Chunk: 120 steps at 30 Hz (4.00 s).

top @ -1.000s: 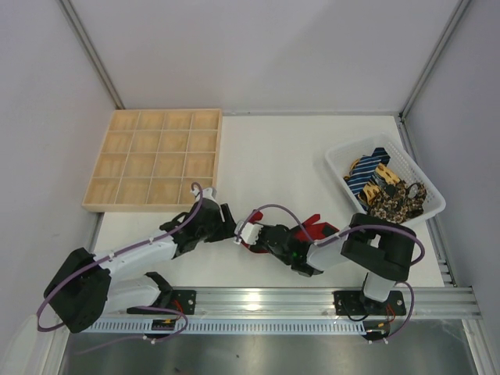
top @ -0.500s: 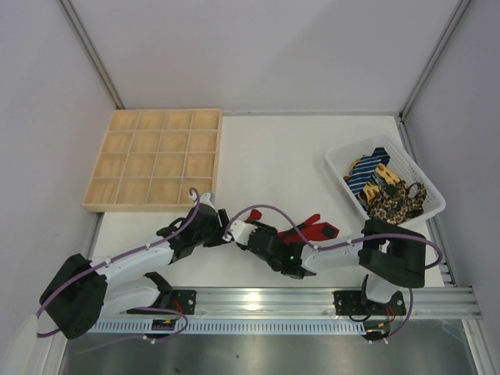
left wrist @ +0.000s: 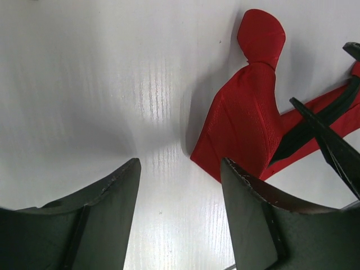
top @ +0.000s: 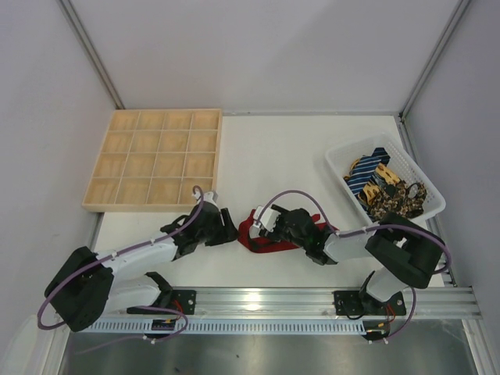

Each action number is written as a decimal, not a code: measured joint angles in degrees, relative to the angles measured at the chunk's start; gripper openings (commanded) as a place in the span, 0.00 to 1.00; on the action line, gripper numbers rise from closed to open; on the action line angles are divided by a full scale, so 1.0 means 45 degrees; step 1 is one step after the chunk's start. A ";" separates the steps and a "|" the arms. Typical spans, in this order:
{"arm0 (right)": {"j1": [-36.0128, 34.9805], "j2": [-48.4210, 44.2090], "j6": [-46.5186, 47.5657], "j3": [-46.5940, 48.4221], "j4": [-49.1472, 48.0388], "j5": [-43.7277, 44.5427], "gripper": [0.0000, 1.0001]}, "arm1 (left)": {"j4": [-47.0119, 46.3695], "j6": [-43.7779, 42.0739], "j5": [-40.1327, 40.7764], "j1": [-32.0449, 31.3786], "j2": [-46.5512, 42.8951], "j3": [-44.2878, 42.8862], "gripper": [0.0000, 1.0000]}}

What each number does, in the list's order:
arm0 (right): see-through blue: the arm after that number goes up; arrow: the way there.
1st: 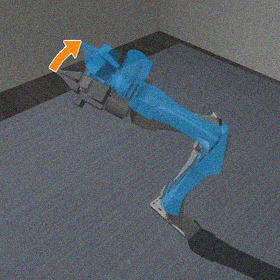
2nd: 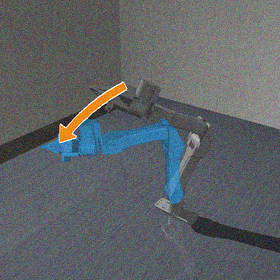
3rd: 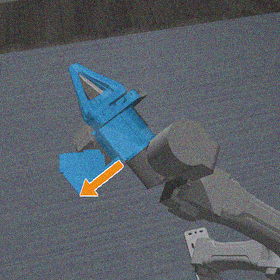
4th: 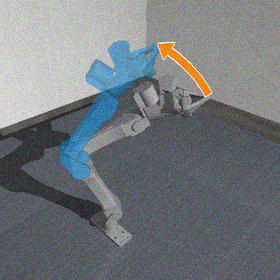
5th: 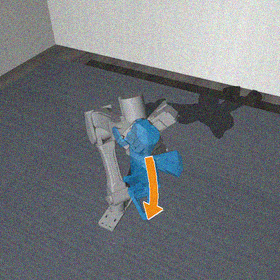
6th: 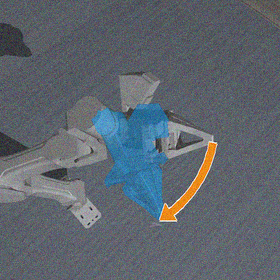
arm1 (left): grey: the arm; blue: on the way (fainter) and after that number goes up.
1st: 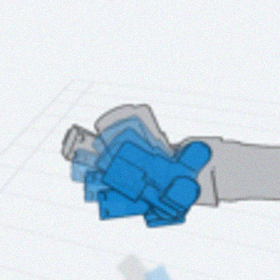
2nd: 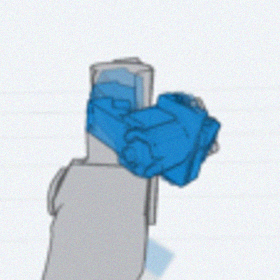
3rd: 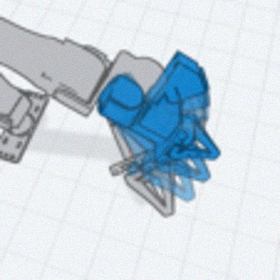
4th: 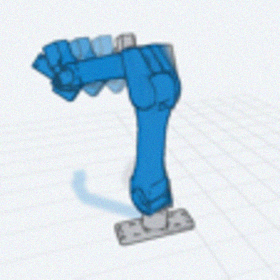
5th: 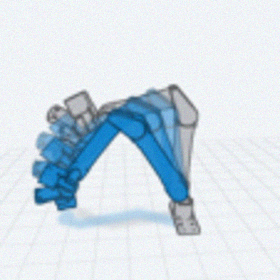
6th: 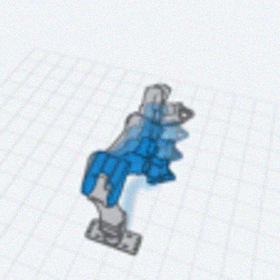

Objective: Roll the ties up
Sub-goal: Roll the tie

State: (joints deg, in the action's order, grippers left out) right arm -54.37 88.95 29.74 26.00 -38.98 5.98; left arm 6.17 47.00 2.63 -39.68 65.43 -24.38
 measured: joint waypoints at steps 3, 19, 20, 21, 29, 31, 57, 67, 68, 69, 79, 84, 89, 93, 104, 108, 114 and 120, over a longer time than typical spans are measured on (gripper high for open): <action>0.0175 0.0267 0.0393 0.0000 -0.0685 -0.1137 0.63 | -0.0146 0.0000 -0.0102 0.0000 0.0325 -0.0136 0.64; 0.0733 0.2535 0.2157 0.1054 -0.1724 -0.4755 0.69 | -0.0262 0.0000 -0.0296 0.0000 0.0699 -0.0350 0.65; 0.0743 0.2739 0.2229 0.1200 -0.1904 -0.4779 0.69 | -0.0262 0.0000 -0.0301 0.0000 0.0699 -0.0350 0.65; 0.0763 0.2880 0.2312 0.1326 -0.2001 -0.4775 0.69 | -0.0267 0.0000 -0.0296 0.0000 0.0699 -0.0350 0.65; 0.0942 0.3594 0.2812 0.1919 -0.2399 -0.4794 0.69 | -0.0267 0.0000 -0.0291 0.0000 0.0699 -0.0350 0.65; 0.0957 0.3716 0.2987 0.2035 -0.2463 -0.4799 0.68 | -0.0277 0.0000 -0.0296 0.0000 0.0704 -0.0350 0.65; -0.2021 0.3036 0.3429 0.3628 0.2050 0.1287 0.15 | -0.0359 -0.0015 -0.0185 0.0078 0.0321 0.0087 0.64; -0.3419 0.2210 -0.1535 0.5144 0.7300 0.4974 0.15 | -0.0563 0.0015 -0.0355 0.0107 0.0262 0.0214 0.64; -0.3419 0.2011 -0.2263 0.5183 0.7640 0.5051 0.15 | -0.0597 0.0019 -0.0408 0.0097 0.0209 0.0233 0.64; -0.3419 0.1768 -0.3021 0.5183 0.7961 0.5081 0.15 | -0.0602 0.0034 -0.0452 0.0097 0.0117 0.0262 0.64; -0.3487 0.0029 -0.8325 0.4668 0.8655 0.4605 0.19 | -0.0588 0.0432 -0.0636 0.0097 -0.1943 0.0738 0.64; -0.3492 -0.0039 -1.0637 0.3910 0.8412 0.4255 0.19 | -0.0607 0.0452 -0.0806 0.0097 -0.2205 0.0738 0.63; -0.3585 -0.0408 -1.3036 0.2943 0.7975 0.4269 0.21 | -0.0797 0.0423 -0.1530 0.0068 -0.2205 0.0738 0.62; -0.4017 -0.0860 -1.4309 0.2725 0.7990 0.4600 0.23 | -0.1132 0.0267 -0.2064 0.0005 -0.2249 0.0831 0.63; -0.5557 -0.1525 -1.6155 0.2229 0.8272 0.6844 0.24 | -0.2399 -0.0185 -0.3249 -0.0646 -0.2137 0.1467 0.56; -0.6120 -0.2293 -1.7262 0.1166 0.8272 0.7597 0.23 | -0.2443 -0.0418 -0.3376 -0.1069 -0.2142 0.1520 0.55; -0.6625 -0.3138 -1.8904 -0.0087 0.7902 0.8102 0.22 | -0.2443 -0.0923 -0.3672 -0.1171 -0.2127 0.1506 0.55; -0.7373 -0.3774 -1.9938 -0.1355 0.6518 0.8145 0.21 | -0.2205 -0.1549 -0.3963 -0.1180 -0.1438 0.0729 0.55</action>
State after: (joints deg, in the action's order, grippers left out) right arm -87.55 71.96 -59.99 19.90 -9.65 42.63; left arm -3.75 40.03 -15.20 -44.99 58.96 -21.10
